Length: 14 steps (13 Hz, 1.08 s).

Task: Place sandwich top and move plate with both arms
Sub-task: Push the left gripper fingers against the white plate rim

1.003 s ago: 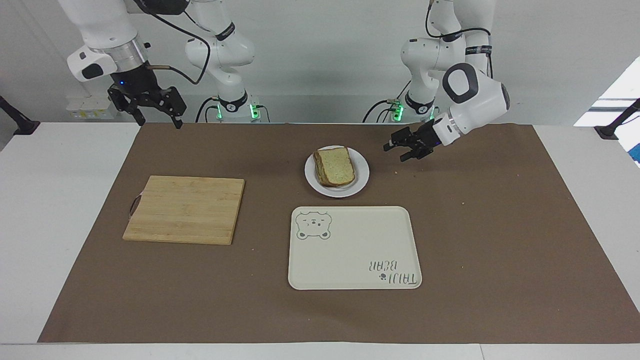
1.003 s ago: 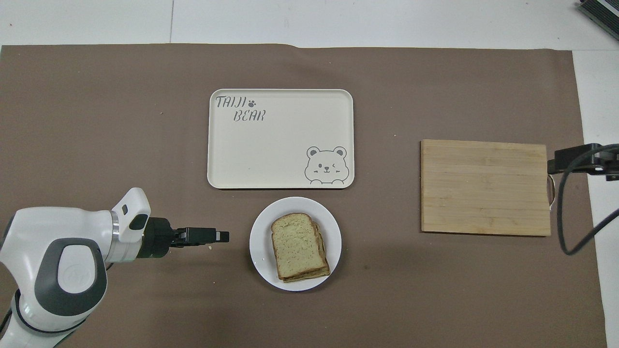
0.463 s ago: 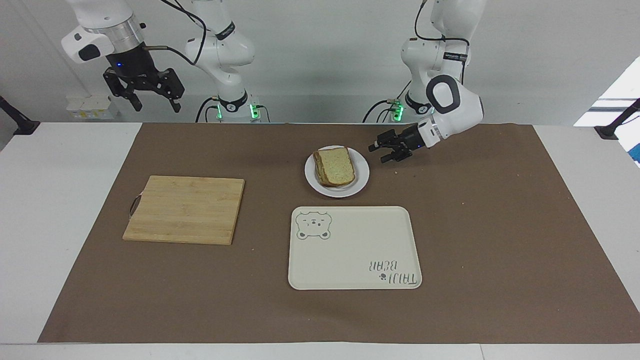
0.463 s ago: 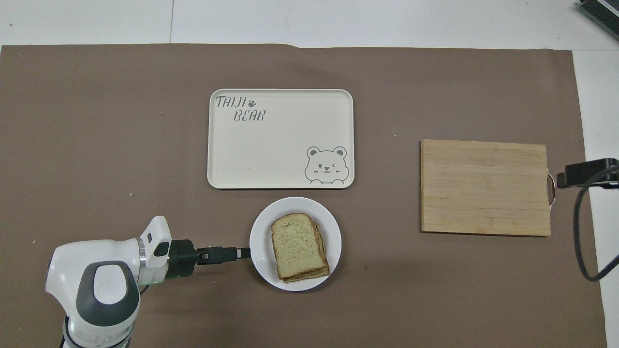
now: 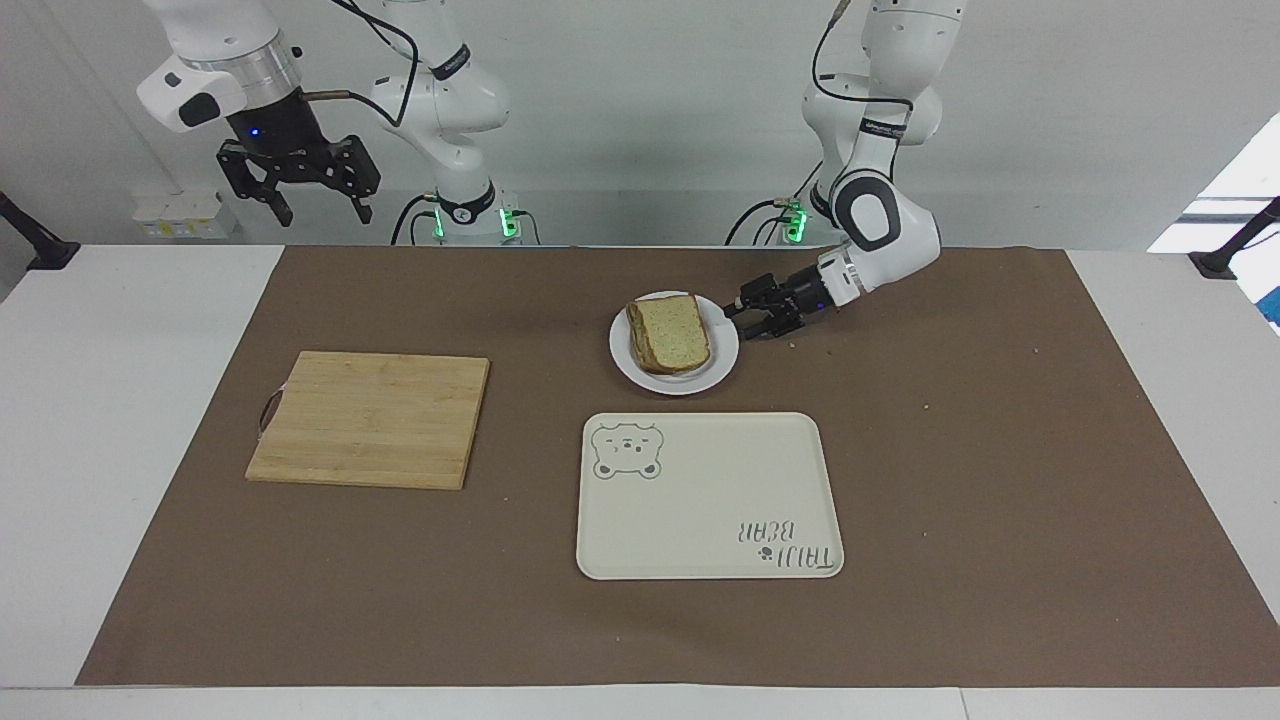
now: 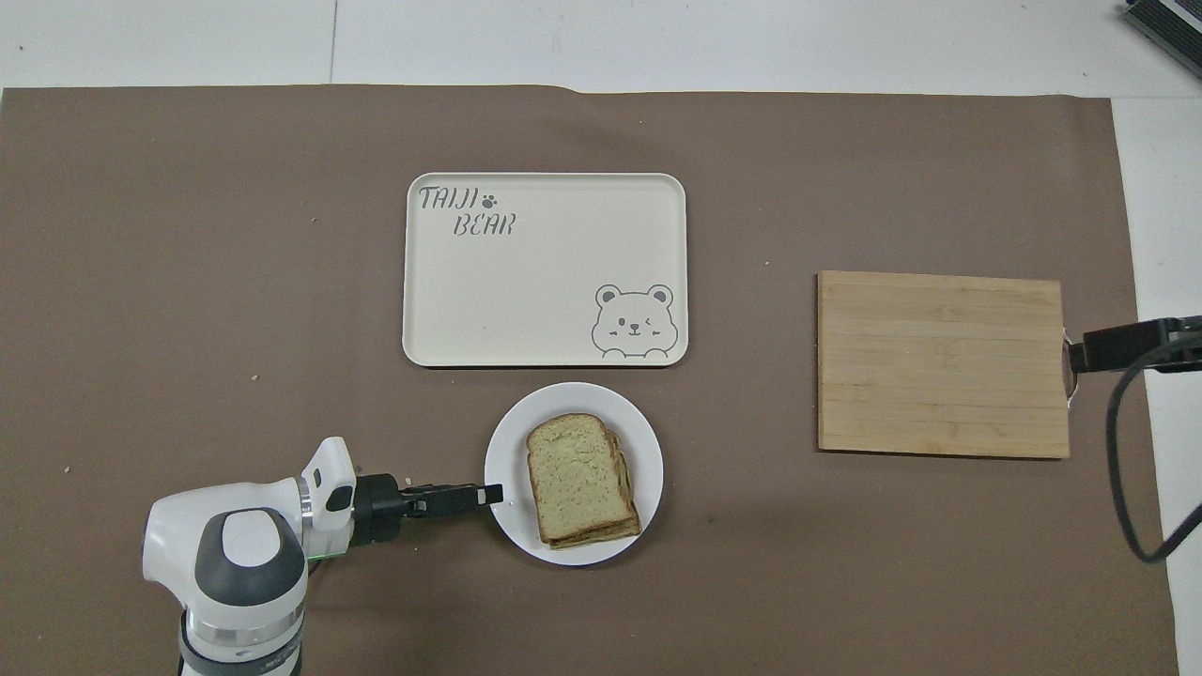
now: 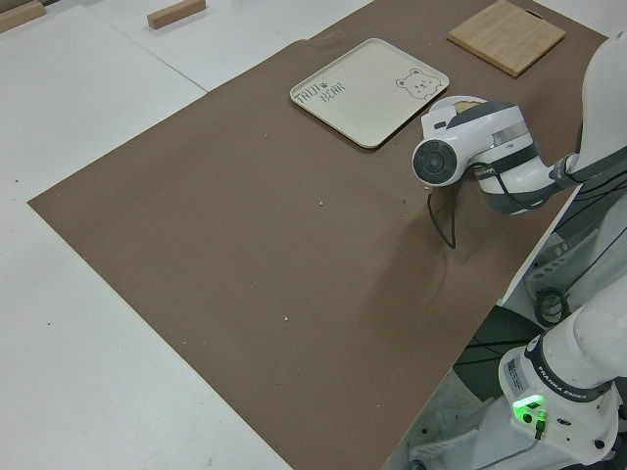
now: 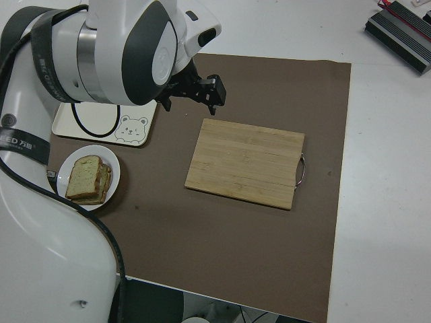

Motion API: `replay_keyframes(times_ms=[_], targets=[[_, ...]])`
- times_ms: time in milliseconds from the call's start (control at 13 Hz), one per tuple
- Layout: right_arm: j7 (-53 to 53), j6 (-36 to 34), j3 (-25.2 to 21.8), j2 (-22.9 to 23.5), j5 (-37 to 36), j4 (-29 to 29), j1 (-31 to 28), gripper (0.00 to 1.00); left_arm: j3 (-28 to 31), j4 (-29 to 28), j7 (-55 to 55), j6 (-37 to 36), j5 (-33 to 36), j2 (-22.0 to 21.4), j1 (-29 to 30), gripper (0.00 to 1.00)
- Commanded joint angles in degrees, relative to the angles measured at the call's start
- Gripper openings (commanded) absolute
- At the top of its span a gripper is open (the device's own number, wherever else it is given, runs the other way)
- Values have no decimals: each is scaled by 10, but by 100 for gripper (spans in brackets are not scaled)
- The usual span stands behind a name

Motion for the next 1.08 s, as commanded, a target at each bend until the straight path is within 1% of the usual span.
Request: replay_keyframes(times_ms=[0, 77, 232, 309, 463, 617, 695, 772, 849, 926, 1003], targets=[[-15, -5, -1, -10, -9, -10, -8, 100, 7, -7, 17, 8, -31, -3, -25, 79], [-15, -6, -2, -9, -9, -9, -8, 100, 8, -7, 18, 8, -62, -4, -43, 76], [-15, -5, -2, -8, -4, -8, -8, 100, 8, -7, 17, 10, -94, -1, -62, 68], [-15, -5, -1, -9, -4, -8, -7, 100, 8, -8, 17, 10, -94, -2, -63, 67], [-15, -5, -1, -8, -3, -8, -6, 100, 8, -13, 16, 9, -94, -2, -62, 61], [-15, -6, -2, -8, -4, -8, -6, 100, 8, -14, 16, 8, -94, -2, -60, 49], [-15, -5, -1, -8, -3, -8, -6, 100, 8, -14, 16, 7, -94, -2, -59, 39], [-15, -6, -1, -8, -3, -8, -6, 100, 8, -14, 16, 6, -94, -2, -58, 26], [-15, -5, -1, -9, -3, -8, -6, 100, 8, -14, 16, 6, -94, -2, -57, 6], [-15, -6, -1, -8, -3, -8, -6, 100, 9, -14, 16, 0, -94, -3, -53, 0], [-15, -6, -2, -8, -3, -8, -6, 100, 9, -14, 16, -5, -94, -3, -48, 0]])
